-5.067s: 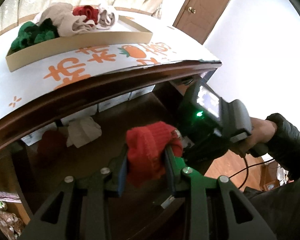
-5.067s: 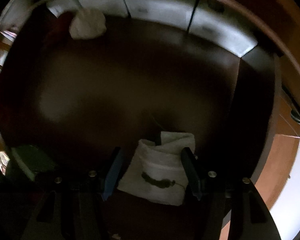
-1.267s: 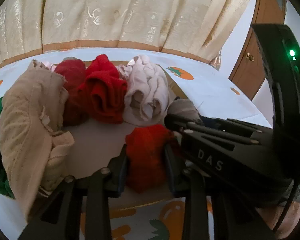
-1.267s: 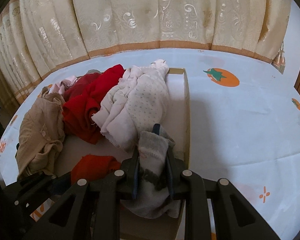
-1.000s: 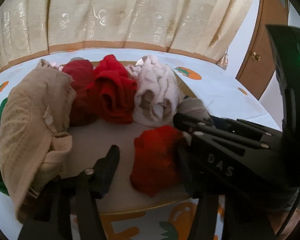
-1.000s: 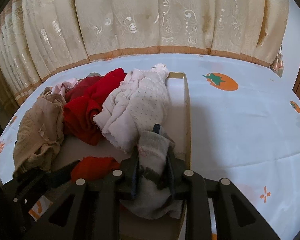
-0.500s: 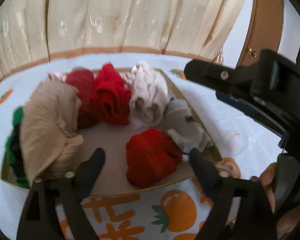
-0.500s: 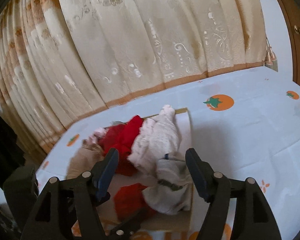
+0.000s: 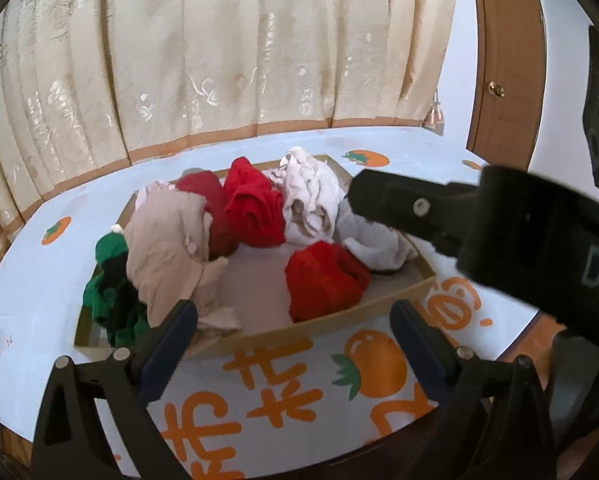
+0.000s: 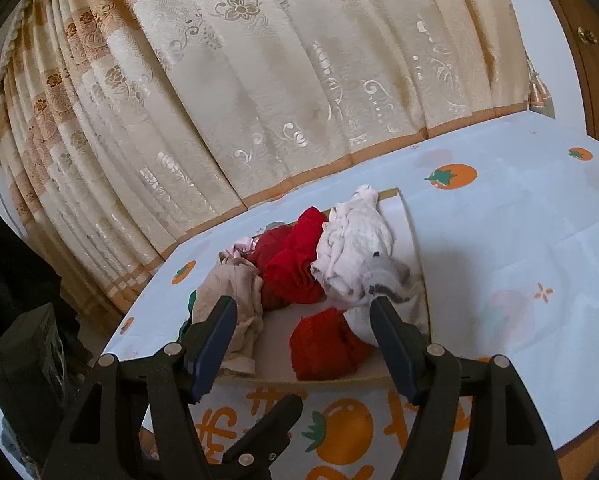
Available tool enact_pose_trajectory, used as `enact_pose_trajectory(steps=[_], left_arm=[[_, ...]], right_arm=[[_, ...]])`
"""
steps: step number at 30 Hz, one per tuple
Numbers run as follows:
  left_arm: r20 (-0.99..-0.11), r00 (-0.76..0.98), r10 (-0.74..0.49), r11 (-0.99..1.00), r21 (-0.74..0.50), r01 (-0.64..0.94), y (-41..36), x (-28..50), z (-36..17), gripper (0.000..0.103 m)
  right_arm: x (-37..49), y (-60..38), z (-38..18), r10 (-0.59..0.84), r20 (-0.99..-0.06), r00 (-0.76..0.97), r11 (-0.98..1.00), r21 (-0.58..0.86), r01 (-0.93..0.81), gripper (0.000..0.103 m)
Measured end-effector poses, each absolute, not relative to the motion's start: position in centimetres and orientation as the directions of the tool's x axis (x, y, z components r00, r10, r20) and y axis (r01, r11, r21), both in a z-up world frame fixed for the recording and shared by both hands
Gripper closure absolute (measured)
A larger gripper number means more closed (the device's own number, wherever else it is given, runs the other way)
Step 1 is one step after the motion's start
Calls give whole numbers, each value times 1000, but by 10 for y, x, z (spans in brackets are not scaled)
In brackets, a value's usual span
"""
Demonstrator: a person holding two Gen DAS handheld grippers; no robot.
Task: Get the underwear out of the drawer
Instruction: 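Lift both open tools up away from the tray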
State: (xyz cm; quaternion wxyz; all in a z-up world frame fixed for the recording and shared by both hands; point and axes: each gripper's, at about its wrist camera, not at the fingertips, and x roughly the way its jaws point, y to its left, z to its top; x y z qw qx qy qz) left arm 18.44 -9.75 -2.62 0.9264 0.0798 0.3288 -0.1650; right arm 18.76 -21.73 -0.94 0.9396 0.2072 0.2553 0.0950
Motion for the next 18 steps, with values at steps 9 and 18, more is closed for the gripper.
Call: enact_pose_trajectory(steps=[9, 18], left_arm=[[-640, 731, -238, 943, 29, 333, -83, 170, -31, 4], [-651, 725, -226, 949, 21, 315, -76, 159, -41, 4]], right_arm=[[169, -218, -20, 304, -428, 851, 871, 487, -66, 32], [155, -212, -36, 326, -433, 840, 853, 518, -64, 32]])
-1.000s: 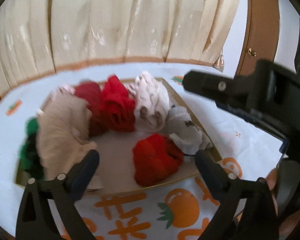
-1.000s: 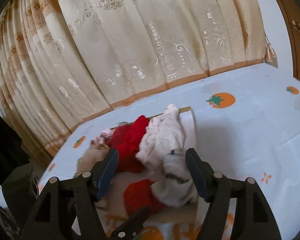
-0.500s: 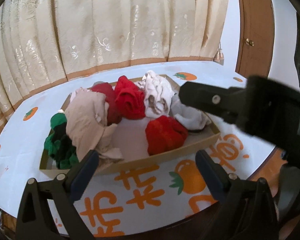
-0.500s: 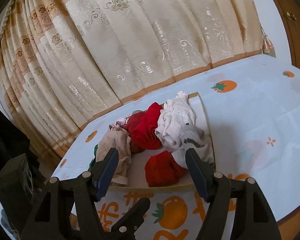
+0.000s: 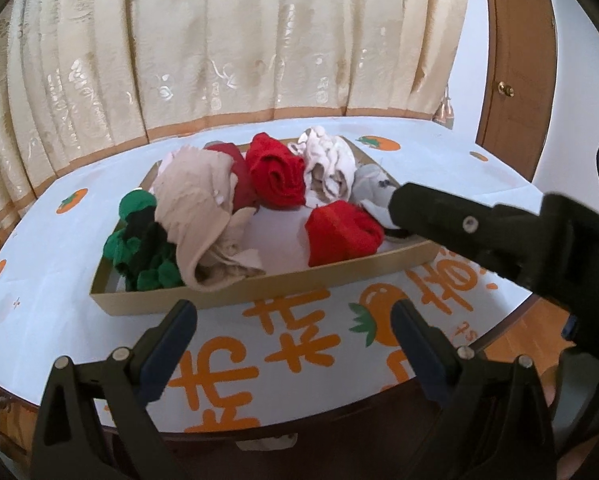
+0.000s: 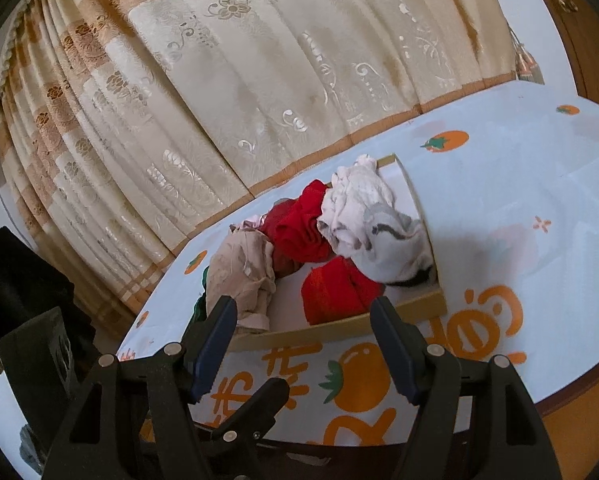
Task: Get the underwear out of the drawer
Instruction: 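Lift both open tools up away from the tray, then move both open tools back down toward the drawer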
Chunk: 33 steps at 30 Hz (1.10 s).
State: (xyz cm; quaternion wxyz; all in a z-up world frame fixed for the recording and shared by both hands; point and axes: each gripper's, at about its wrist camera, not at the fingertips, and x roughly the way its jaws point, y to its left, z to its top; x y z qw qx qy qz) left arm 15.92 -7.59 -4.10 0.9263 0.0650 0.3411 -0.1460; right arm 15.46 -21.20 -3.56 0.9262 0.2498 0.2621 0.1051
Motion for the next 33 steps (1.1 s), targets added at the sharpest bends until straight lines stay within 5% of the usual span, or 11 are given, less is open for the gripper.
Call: enact_pose_trajectory(steps=[33], left_arm=[[-723, 632, -278, 946, -91, 312, 7, 95, -81, 4]], right_arm=[[105, -193, -61, 396, -482, 782, 852, 509, -118, 32]])
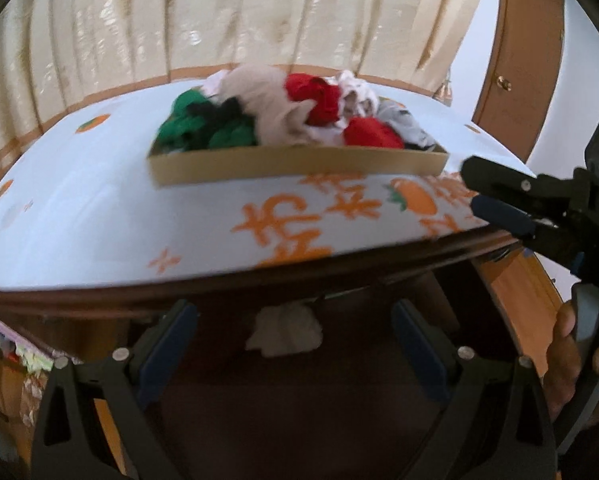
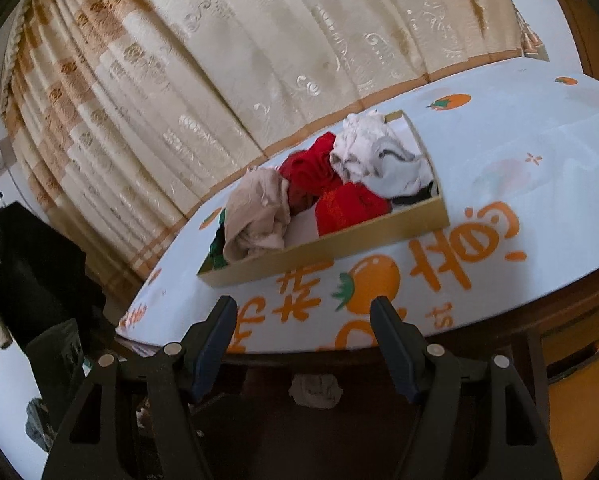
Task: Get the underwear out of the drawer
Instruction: 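Move both open tools back down toward the drawer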
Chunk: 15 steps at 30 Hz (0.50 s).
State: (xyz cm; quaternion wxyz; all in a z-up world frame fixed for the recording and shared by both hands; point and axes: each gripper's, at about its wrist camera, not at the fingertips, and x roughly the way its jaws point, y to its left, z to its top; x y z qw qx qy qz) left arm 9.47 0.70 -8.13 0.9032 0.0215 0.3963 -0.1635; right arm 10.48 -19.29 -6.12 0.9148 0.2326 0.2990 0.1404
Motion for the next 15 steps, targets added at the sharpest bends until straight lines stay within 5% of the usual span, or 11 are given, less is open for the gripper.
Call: enact_pose_trajectory(steps=[15], left_arm=[[-773, 597, -214, 960, -53, 276, 37, 75, -118, 4]], right_arm=[[83, -169, -97, 409, -613, 677, 892, 424, -156, 32]])
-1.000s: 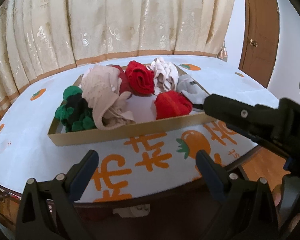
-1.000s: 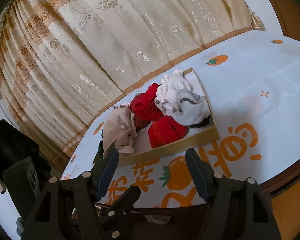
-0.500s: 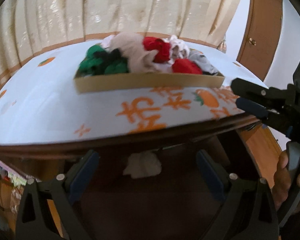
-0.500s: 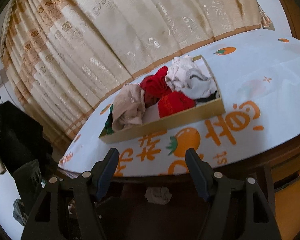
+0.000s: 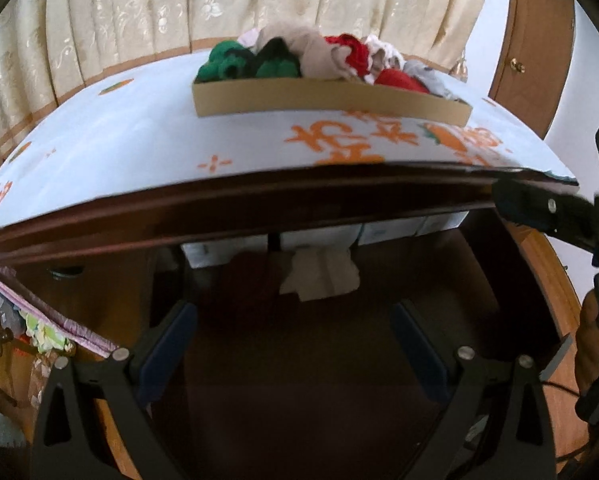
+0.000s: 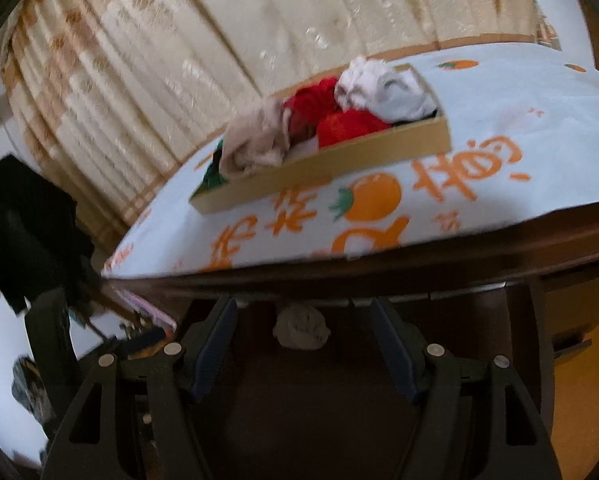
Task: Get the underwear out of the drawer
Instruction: 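Move both open tools back down toward the drawer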
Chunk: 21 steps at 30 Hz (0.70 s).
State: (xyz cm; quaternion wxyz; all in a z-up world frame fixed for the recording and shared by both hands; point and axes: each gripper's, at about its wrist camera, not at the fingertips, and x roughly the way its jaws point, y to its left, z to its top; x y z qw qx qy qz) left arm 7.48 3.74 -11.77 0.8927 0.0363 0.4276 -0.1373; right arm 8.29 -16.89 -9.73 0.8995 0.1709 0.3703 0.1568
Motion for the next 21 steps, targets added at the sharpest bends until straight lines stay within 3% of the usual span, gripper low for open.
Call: enact_pose_trajectory(steps=[9, 14, 15, 18, 21], left_arm=[[-816, 548, -184, 972, -69, 223, 54, 80, -141, 4], [-829, 532, -175, 976, -74, 204, 61, 81, -148, 4], [-832, 527, -174, 977, -78, 200, 63, 82, -149, 4], [-839, 516, -173, 979, -89, 184, 68, 85, -153, 4], [-843, 511, -169, 980, -90, 176, 70, 86, -159, 4]], right_arm=[[103, -126, -121, 461, -745, 481, 877, 301, -375, 32], [116, -89, -139, 373, -849, 374, 807, 99, -582, 33], [117, -82, -141, 368, -856, 363, 783, 75, -617, 35], [121, -67, -156, 356, -882, 310, 719, 47, -694, 56], [123, -55, -171, 305, -896, 322, 682, -31, -731, 58]])
